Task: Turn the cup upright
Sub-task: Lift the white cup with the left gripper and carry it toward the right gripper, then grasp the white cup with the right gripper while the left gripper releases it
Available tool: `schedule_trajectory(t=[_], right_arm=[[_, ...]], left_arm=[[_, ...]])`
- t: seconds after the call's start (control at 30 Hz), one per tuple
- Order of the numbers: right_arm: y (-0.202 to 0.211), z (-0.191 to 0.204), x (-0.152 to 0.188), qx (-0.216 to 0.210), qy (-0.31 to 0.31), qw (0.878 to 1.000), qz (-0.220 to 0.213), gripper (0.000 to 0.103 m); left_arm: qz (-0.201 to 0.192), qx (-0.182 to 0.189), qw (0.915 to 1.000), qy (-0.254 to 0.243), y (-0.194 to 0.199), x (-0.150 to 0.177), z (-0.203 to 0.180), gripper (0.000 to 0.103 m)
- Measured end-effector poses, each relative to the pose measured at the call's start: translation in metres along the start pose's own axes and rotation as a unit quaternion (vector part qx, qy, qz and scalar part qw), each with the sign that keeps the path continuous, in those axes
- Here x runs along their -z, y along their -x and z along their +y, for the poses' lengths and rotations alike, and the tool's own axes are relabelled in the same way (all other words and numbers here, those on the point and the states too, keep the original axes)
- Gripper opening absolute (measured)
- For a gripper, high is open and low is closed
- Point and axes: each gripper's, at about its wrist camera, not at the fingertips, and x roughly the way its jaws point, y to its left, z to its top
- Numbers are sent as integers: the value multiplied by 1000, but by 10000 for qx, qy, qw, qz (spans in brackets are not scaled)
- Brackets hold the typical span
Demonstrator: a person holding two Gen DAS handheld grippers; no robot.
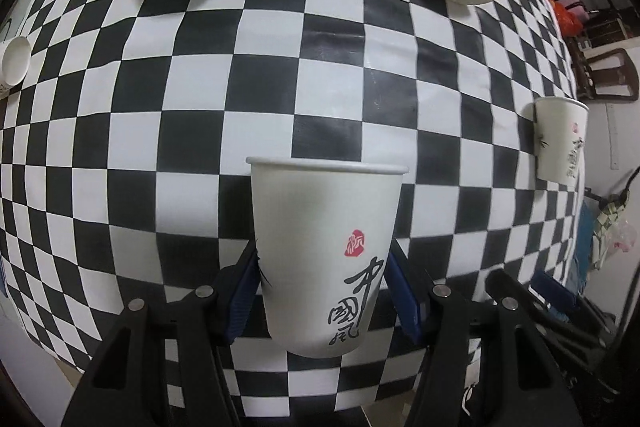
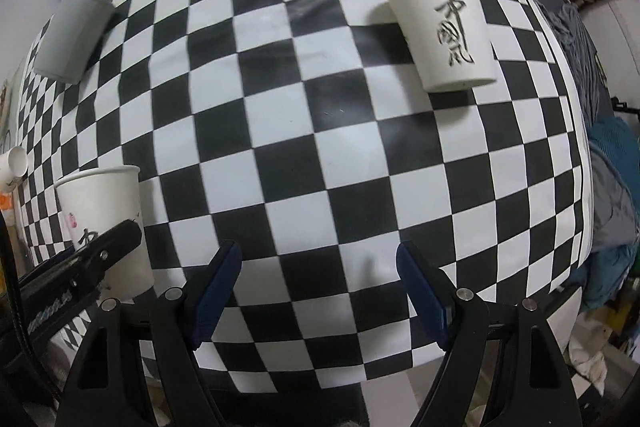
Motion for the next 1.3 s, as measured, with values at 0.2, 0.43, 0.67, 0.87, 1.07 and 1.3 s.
schedule_trajectory(t=[0.2,0.43,0.67,0.87,1.07,1.3], right_arm=[[-3,-19,6,22,-112,9999,-47,81],[1,-29,5,-321,-151,9994,-18,81],[22,-26,7,-558,-11,9984,-133,81],[48,-17,6,-770,198,9966,-192,81],[54,21,8,-1172,647,9908,199,82],[30,83,0,-1216,1241,9821,727,82]], left_arm=[[24,96,9996,265,-9,-4,-2,61],[-77,5,9996,283,-2,-3,12,89],[-598,178,9976,288,32,-2,29,90],[-1466,-220,9889,-29,74,3,39,96],[-1694,-1393,9753,-261,70,19,61,96],[-1212,-1552,9800,291,38,33,106,96]])
